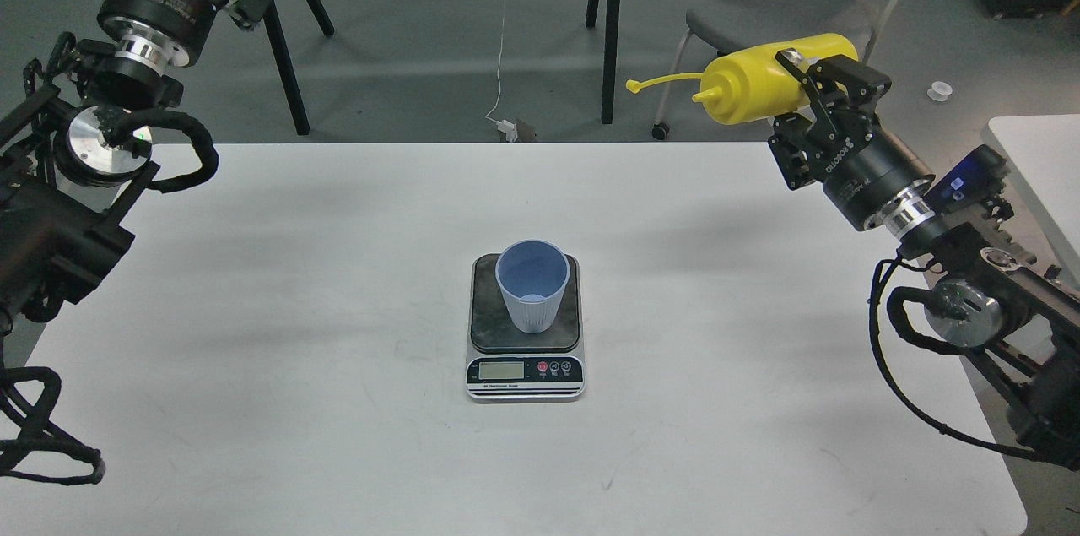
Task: Pour seasoning into cup on scale with both arms
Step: 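Turn the bottle upright and lower it back onto the table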
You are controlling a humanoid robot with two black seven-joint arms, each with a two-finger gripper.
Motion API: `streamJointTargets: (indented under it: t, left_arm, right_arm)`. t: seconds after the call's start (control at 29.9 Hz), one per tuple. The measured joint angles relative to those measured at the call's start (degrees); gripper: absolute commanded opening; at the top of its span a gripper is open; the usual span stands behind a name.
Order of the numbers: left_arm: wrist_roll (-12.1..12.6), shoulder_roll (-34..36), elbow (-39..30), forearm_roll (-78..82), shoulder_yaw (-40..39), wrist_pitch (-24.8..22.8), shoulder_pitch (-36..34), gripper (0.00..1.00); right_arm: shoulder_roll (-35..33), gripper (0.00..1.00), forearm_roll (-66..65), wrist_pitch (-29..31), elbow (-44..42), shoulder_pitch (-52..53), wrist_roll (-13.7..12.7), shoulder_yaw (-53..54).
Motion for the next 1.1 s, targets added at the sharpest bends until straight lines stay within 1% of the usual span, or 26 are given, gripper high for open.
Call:
streamJointTargets:
  t: [0.1, 0.23, 0.33, 0.5, 0.7, 0.9, 1.1]
  left_arm:
    - [0.0, 0.0, 0.0, 0.0, -0.2, 0.0, 0.4, 0.99]
    - [0.1, 0.0, 0.0, -0.1, -1.1, 0.0, 1.2, 0.99]
    - [0.1, 0.0, 0.0, 0.0, -1.2, 0.0, 1.4, 0.99]
    - [0.2, -0.1, 0.0, 0.0, -1.2, 0.0, 1.5, 0.99]
    - [0.5, -0.1, 0.0, 0.0, -1.2, 0.0, 1.4, 0.99]
    - [0.5, -0.6, 0.0, 0.1, -1.0, 0.0, 1.4, 0.99]
    - [0.5, -0.7, 0.0, 0.1, -1.0, 0.0, 1.4, 0.99]
  right_arm:
    - [0.1, 0.35, 9.4, 4.5, -0.3, -3.2, 0.0, 0.6]
    - [0.9, 0.35, 17.7, 7.5, -0.8, -7.1, 0.0, 0.7]
    - [4.3, 0.35, 20.8, 9.2, -2.8, -9.0, 0.0, 0.9]
    - [8.9, 0.35, 29.2, 14.2, -6.0, -12.4, -0.5, 1.8]
    - [13.4, 0.36, 32.7, 14.9, -6.6, -17.9, -0.6, 2.0]
    - [16.5, 0.36, 37.0, 14.9, -11.2, -19.5, -0.8, 1.6]
    - [17.1, 0.38, 40.1, 14.9, -12.2, -19.7, -0.9, 1.3]
